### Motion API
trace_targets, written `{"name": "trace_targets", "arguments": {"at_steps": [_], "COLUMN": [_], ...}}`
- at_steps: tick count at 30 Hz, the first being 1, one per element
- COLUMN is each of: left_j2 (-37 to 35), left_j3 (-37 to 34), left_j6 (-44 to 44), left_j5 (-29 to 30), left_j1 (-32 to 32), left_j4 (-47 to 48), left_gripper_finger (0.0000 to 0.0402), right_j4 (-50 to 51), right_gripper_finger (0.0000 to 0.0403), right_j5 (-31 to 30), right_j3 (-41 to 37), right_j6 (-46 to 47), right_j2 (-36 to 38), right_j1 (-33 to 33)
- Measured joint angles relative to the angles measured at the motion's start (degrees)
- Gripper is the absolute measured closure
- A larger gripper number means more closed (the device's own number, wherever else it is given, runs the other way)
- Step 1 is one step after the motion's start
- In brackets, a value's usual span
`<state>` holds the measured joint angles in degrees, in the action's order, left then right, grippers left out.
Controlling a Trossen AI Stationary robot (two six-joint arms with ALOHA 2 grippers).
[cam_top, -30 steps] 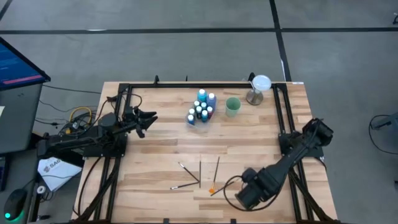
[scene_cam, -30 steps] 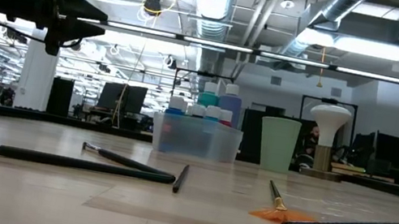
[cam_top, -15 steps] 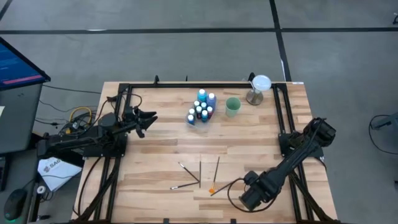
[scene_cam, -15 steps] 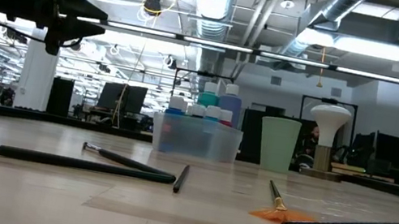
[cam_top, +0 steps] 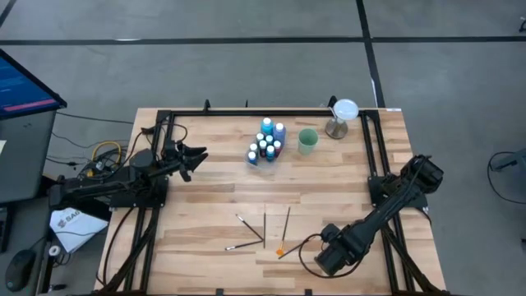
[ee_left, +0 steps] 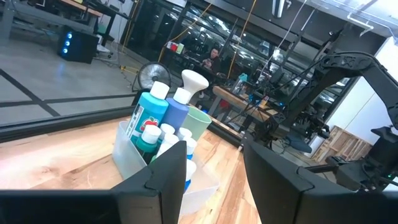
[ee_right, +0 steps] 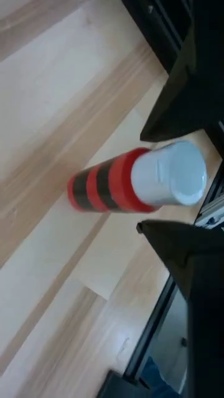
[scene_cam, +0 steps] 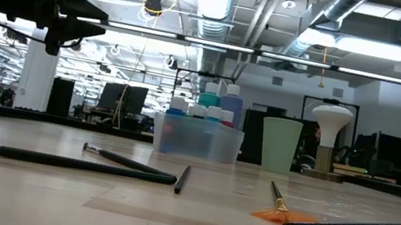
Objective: Pick & Place Paint Supplies
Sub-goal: Put the small red paint bottle into the transparent bin
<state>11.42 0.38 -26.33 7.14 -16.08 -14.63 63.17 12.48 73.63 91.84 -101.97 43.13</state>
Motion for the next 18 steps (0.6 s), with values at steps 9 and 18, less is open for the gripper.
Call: {"name": "trace_targets", "arguments": {"at_steps": [9,18], "left_j2": [0.00,0.00], "left_j3": [0.00,0.00], "left_j6": [0.42,0.51], "left_j5": [0.07,0.09], "left_j1": [-0.02,-0.02], "left_j4": [0.04,0.04], "left_gripper_finger": [0.0247,0.0247], "right_j4": [-1.01,4.23], "right_gripper_finger": [0.0297,0.0297], "right_j5": [4.23,3.90], "right_j3": [0.10,2.97], "right_j6": [-5.28,-15.81], "right_j2": [0.12,0.02], "right_j1": [-1.92,-8.21]}}
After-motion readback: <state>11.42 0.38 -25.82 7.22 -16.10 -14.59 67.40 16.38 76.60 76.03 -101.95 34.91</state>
